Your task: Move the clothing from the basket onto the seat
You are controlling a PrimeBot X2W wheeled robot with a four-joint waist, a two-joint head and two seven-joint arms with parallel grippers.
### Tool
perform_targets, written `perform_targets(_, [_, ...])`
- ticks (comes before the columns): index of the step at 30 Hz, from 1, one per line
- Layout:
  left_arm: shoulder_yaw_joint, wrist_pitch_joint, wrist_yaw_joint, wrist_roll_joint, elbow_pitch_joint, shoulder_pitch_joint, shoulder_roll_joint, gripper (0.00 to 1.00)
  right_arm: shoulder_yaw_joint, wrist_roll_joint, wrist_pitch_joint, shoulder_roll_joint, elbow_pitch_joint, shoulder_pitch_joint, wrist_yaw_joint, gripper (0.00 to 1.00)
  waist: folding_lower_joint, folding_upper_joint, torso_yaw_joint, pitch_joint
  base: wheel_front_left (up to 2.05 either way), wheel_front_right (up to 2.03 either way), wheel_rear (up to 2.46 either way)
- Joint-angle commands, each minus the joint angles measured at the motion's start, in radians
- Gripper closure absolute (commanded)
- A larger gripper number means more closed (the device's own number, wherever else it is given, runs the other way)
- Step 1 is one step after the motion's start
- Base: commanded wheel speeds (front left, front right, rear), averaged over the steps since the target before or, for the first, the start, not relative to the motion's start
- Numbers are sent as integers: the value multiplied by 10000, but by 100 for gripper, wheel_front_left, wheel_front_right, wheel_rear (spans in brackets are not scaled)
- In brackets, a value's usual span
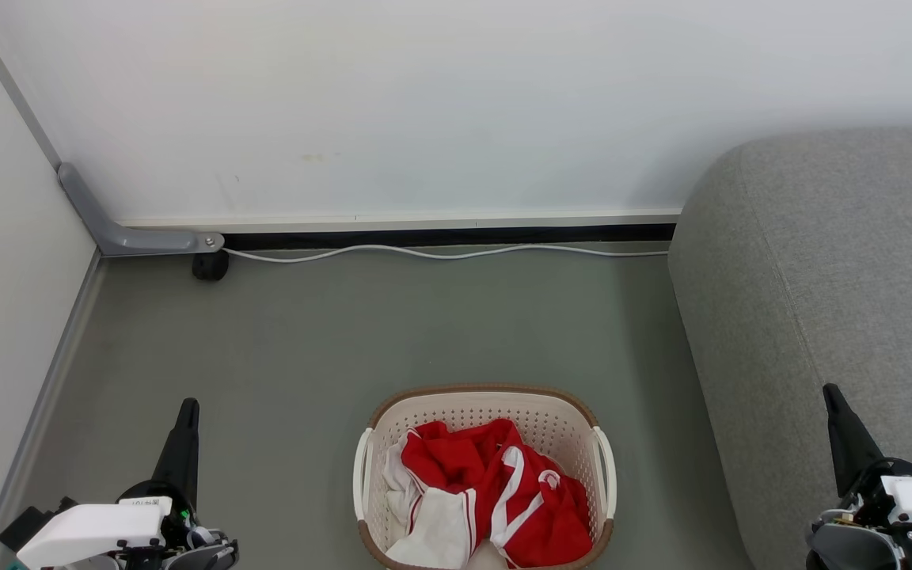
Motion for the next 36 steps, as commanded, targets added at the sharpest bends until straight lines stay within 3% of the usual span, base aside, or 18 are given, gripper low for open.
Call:
perform_targets(1, [319, 57, -73, -50, -284, -566, 165, 100, 231, 113, 75, -110, -280, -254, 48, 100, 0, 0, 0, 0, 0, 0, 0])
perform_targets(36, [319, 57, -73, -50, -284, -566, 165, 100, 231, 113, 75, -110, -280, -254, 48, 100, 0, 0, 0, 0, 0, 0, 0])
